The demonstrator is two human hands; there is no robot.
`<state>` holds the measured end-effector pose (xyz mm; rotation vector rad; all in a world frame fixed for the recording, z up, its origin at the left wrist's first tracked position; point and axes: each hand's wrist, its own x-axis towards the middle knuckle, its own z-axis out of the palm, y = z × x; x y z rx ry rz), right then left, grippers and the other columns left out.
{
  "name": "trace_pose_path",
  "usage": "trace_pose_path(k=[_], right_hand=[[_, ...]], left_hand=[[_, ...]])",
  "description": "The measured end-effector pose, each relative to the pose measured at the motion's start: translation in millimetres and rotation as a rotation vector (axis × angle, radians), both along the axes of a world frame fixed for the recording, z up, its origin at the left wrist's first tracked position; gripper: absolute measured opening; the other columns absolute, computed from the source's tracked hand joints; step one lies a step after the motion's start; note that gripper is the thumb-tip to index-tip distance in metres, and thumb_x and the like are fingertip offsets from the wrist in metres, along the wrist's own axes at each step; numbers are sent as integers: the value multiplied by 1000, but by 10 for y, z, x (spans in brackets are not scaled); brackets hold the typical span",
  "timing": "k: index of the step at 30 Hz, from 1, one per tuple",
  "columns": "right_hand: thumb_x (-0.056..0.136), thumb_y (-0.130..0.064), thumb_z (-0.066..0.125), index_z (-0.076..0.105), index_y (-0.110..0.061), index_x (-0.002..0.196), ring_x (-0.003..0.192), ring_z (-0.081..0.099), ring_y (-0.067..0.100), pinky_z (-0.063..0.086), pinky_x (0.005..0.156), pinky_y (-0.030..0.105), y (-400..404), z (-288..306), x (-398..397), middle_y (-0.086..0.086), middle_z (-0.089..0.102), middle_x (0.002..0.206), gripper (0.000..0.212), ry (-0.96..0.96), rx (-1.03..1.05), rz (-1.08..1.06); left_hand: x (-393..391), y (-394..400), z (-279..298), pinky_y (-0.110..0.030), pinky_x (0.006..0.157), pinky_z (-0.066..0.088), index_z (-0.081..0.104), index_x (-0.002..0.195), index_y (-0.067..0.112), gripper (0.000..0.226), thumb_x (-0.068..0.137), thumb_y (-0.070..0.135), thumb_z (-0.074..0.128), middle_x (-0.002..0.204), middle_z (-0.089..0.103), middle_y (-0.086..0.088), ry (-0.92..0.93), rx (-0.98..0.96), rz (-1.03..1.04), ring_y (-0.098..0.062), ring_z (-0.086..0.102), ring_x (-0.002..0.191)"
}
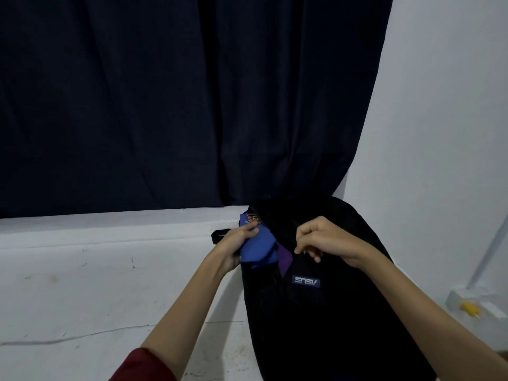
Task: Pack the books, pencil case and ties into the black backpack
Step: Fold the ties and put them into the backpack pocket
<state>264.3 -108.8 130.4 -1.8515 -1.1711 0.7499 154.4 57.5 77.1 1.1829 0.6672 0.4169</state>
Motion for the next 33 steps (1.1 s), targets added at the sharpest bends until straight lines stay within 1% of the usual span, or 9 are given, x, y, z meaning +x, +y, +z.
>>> trace_pose_path(k=[4, 8, 14, 17, 20, 23, 25, 29, 33], right_hand=[[77, 2, 63, 53, -10, 52, 42, 44, 9, 36, 48, 20, 11, -9, 6, -2, 48, 45, 30, 3, 9, 15], [76, 2, 64, 53, -12, 50, 47, 46, 9, 39, 47, 19, 40, 13, -14, 3, 50, 52, 32, -6, 3, 42], [77, 1, 64, 53, -8, 55, 45, 45, 8, 39, 47, 19, 95, 35, -46, -4, 49, 45, 26, -46, -27, 94], [78, 2, 63, 52, -7, 56, 40, 44, 4, 38, 46, 18, 122, 46, -71, -9, 48, 41, 26, -64, -52, 110], [78, 2, 63, 52, -7, 55, 39, 44, 4, 38, 45, 18, 139, 52, -104, -8, 49, 41, 27, -75, -64, 112], [78, 1, 63, 53, -8, 55, 40, 45, 4, 38, 46, 18, 138, 44, -111, -8, 49, 41, 26, -77, -73, 106], [78, 1, 63, 53, -8, 56, 39, 45, 4, 38, 46, 18, 131, 42, -107, -9, 49, 41, 26, -75, -77, 107], [78, 1, 64, 53, -8, 56, 41, 45, 6, 38, 47, 19, 135, 41, -102, -8, 49, 41, 27, -83, -89, 113], [78, 0, 64, 54, -10, 55, 43, 45, 10, 38, 48, 21, 161, 28, -100, -7, 50, 43, 27, -98, -103, 123]], left_hand=[[69, -12, 19, -29, 80, 52, 38, 143, 12, 51, 95, -1, 49, 131, 54, -10, -138, -137, -19, -17, 61, 91], [111, -17, -67, -26, 75, 53, 33, 146, 15, 61, 92, -5, 52, 136, 52, -13, -135, -66, -31, -20, 61, 97], [52, 67, -182, -17, 77, 50, 32, 146, 25, 73, 85, 14, 70, 125, 49, 2, 137, 450, -78, -14, 53, 106], [22, 95, -239, -28, 90, 50, 25, 143, 32, 80, 80, 27, 75, 124, 51, 4, 167, 664, -97, -16, 55, 110], [23, 145, -334, -41, 92, 50, 22, 119, 29, 75, 71, 42, 79, 109, 65, -3, 201, 791, -9, -22, 64, 99], [15, 157, -418, -52, 112, 18, 25, 102, 25, 60, 75, 63, 64, 87, 60, 11, 392, 1000, 22, -13, 59, 89], [-6, 134, -400, -59, 110, -2, 38, 99, 23, 45, 85, 65, 47, 81, 56, 11, 525, 1184, -11, -13, 56, 91], [-109, 203, -148, -70, 100, -15, 60, 108, 39, 48, 87, 71, 32, 108, 63, 9, 704, 1323, -195, -14, 52, 115], [-226, 327, -4, -71, 96, -24, 42, 128, 57, 61, 73, 83, 42, 128, 54, 8, 868, 1252, -445, -17, 35, 134]])
